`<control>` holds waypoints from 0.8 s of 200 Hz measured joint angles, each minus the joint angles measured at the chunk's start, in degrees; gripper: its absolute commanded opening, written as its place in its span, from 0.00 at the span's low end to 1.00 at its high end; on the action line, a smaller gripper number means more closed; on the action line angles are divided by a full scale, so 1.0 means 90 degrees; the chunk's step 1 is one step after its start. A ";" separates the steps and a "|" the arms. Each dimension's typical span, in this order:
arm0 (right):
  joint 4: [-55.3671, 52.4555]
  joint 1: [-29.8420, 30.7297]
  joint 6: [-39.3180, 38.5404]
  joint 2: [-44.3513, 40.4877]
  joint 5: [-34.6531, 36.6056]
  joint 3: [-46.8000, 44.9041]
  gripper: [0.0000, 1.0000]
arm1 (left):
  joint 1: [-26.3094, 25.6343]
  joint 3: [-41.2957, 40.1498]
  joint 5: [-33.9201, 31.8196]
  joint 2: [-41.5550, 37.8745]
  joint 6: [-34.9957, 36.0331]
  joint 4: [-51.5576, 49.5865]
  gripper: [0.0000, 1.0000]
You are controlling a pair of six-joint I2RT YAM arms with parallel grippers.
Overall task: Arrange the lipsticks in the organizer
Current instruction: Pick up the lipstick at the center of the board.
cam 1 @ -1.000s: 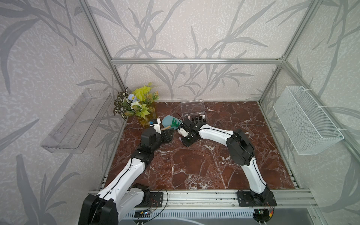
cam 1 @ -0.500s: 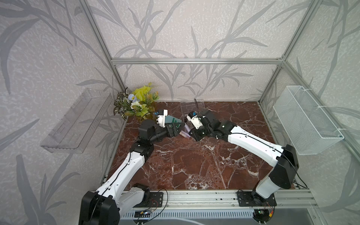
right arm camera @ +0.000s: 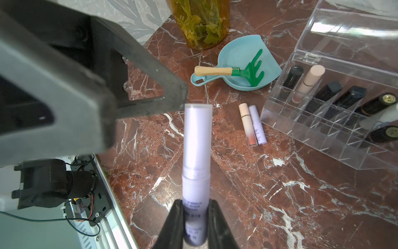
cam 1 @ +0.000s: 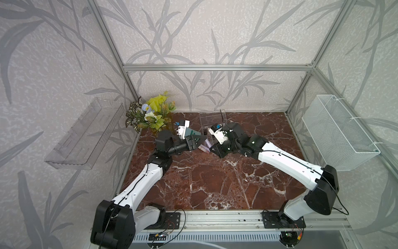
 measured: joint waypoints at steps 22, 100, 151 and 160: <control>0.0049 0.0002 0.0034 -0.0170 -0.0085 -0.0010 0.14 | 0.0000 0.0000 0.0029 0.0049 0.0005 0.0000 0.61; 0.0172 0.0005 0.0092 -0.0282 -0.0318 -0.0015 0.13 | -0.0036 0.0024 0.0233 0.0168 -0.0039 0.0095 0.33; 0.0177 0.0005 0.0102 -0.0282 -0.0437 -0.0015 0.13 | -0.0053 0.0068 0.0323 0.0177 -0.0134 0.0214 0.32; 0.0177 0.0005 0.0102 -0.0282 -0.0457 -0.0015 0.13 | -0.0053 0.0068 0.0333 0.0182 -0.0146 0.0240 0.32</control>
